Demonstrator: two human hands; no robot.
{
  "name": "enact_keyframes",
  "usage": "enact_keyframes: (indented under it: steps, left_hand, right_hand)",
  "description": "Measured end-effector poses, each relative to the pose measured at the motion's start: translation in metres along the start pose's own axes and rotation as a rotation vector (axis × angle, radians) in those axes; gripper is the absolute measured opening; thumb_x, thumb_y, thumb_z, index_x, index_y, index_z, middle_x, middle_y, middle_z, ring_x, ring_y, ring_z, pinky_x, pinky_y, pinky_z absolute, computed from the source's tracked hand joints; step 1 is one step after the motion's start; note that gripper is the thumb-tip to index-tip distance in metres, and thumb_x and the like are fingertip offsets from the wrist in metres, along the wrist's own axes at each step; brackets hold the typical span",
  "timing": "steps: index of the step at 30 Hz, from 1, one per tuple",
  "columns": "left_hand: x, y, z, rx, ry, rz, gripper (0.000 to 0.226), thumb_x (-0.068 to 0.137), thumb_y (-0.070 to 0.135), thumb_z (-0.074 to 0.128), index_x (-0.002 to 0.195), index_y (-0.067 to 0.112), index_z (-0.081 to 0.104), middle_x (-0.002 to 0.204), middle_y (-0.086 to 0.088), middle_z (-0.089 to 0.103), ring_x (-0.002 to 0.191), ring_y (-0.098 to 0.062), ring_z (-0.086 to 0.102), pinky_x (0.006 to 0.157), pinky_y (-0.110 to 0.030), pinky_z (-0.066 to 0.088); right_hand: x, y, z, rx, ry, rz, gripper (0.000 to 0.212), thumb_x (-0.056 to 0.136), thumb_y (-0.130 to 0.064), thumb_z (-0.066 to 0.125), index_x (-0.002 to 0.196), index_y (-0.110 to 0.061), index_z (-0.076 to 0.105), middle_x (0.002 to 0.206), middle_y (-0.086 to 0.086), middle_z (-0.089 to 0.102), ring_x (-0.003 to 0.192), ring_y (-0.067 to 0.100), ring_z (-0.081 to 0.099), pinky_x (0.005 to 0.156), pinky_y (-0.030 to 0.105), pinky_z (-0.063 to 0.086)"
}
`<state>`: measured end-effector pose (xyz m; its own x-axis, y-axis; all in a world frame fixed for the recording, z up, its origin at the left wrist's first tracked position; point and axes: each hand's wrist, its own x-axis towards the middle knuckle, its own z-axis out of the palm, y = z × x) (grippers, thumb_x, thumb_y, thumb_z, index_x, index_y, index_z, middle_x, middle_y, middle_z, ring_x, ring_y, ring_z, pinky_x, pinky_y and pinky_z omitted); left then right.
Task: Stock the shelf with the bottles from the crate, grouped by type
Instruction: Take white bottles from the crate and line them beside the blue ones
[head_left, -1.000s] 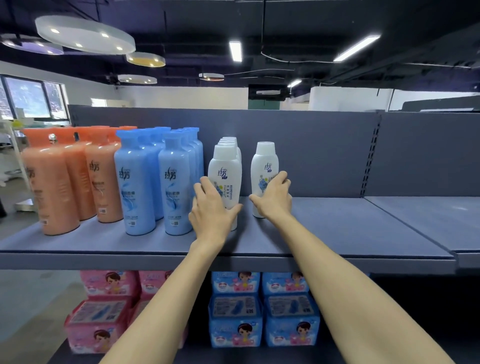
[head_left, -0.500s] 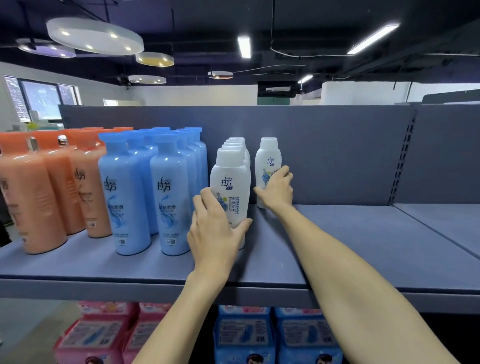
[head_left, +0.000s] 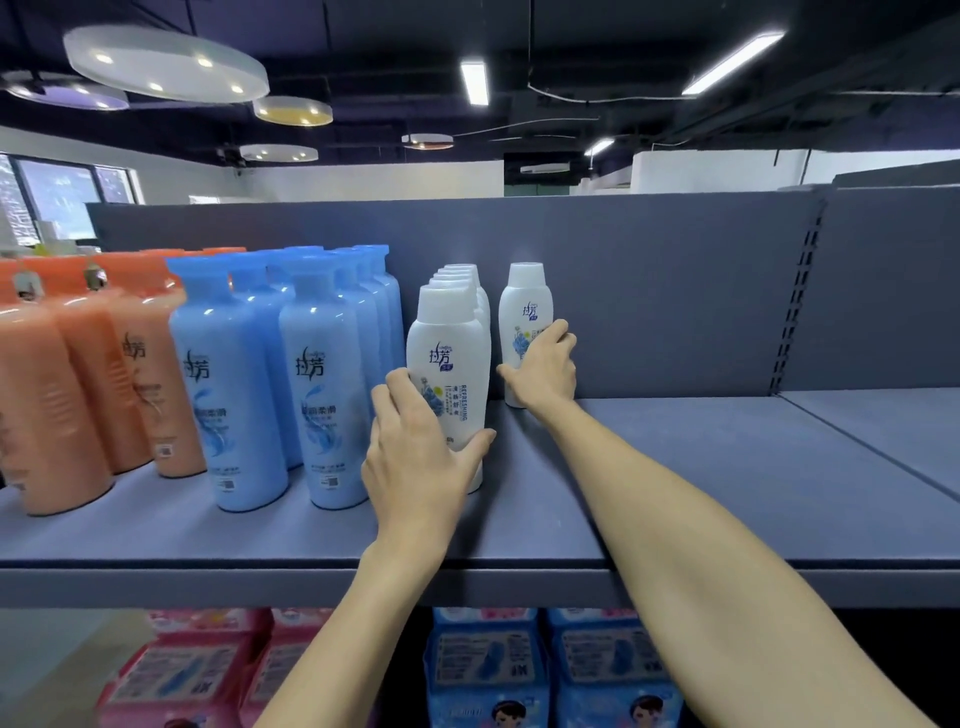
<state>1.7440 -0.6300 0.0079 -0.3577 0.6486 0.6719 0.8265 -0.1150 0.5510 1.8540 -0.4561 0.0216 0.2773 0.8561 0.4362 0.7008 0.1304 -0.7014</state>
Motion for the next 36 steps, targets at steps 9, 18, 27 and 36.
enact_keyframes:
  steps: [9,18,27,36]
  left_hand:
    - [-0.005,0.01,-0.011,-0.019,-0.055,-0.036,0.071,0.07,0.044,0.081,0.115,0.012,0.036,0.113,-0.006,0.045,0.103,-0.033,0.056,0.072,-0.044,0.048]
    - [-0.032,0.032,-0.035,-0.12,-0.045,-0.019,0.089,0.073,0.027,0.084,0.143,0.014,0.03,0.134,-0.005,0.037,0.12,-0.028,0.049,0.083,-0.045,0.048]
    - [-0.111,-0.007,-0.073,-0.19,-0.147,0.27,0.059,0.077,0.02,0.078,0.129,0.02,0.048,0.122,0.005,0.047,0.1,-0.009,0.055,0.081,-0.027,0.05]
    - [-0.162,-0.05,-0.054,-0.158,-0.39,0.293,0.05,0.079,0.022,0.074,0.123,0.02,0.051,0.115,0.008,0.051,0.098,-0.013,0.058,0.078,-0.038,0.055]
  right_hand:
    - [-0.03,-0.007,-0.043,-0.033,-0.128,0.017,0.081,0.077,-0.023,0.083,0.131,0.0,0.028,0.13,0.019,0.037,0.116,0.041,0.053,0.086,0.041,0.047]
    - [-0.083,-0.002,-0.115,-0.23,-0.214,-0.179,0.054,0.081,-0.022,0.075,0.109,-0.011,0.03,0.111,0.012,0.044,0.095,0.036,0.051,0.068,0.037,0.038]
    - [-0.223,0.035,-0.154,0.028,-0.064,-0.437,0.049,0.083,-0.033,0.073,0.124,-0.021,0.048,0.116,-0.003,0.059,0.101,0.014,0.061,0.08,0.043,0.056]
    - [-0.287,0.091,-0.136,0.062,-0.166,-0.402,0.047,0.084,-0.035,0.073,0.123,-0.022,0.052,0.11,-0.008,0.061,0.094,0.007,0.061,0.076,0.036,0.057]
